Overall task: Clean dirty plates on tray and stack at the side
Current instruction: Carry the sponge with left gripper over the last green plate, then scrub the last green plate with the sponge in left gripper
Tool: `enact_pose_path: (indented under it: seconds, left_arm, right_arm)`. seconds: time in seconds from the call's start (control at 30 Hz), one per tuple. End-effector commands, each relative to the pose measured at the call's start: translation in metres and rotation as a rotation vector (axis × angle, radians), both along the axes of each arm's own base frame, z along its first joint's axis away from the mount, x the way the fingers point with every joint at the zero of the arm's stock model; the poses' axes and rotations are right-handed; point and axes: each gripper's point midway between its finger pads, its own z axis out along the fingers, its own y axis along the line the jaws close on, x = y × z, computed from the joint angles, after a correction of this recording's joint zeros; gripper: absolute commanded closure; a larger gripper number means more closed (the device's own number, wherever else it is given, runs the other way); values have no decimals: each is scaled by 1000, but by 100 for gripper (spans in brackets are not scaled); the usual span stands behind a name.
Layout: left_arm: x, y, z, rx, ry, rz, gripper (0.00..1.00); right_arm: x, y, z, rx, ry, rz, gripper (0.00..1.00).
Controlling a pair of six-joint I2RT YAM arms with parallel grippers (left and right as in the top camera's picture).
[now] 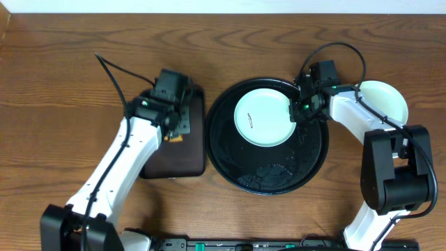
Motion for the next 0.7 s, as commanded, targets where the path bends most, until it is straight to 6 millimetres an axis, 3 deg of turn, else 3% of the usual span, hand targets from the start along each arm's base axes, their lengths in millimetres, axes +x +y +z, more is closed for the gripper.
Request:
enact_pose_path:
  seconds: [0.0, 0.13, 0.23, 0.53, 0.67]
  left_arm:
    - [21, -8, 36, -31, -84, -18, 93]
    - [33, -49, 49, -231, -132, -105, 92]
    - [36, -77, 48, -314, -136, -163, 93]
    - [49, -157, -1, -340, -125, -290, 93]
    - [61, -174, -20, -300, -159, -296, 93]
  right_arm:
    - [-8, 5, -7, 3, 24, 31, 99]
    - [-8, 5, -7, 3, 24, 30, 99]
    - [-8, 5, -8, 3, 24, 30, 99]
    - [-8, 5, -8, 3, 24, 30, 99]
    - [-8, 6, -8, 3, 25, 31, 99]
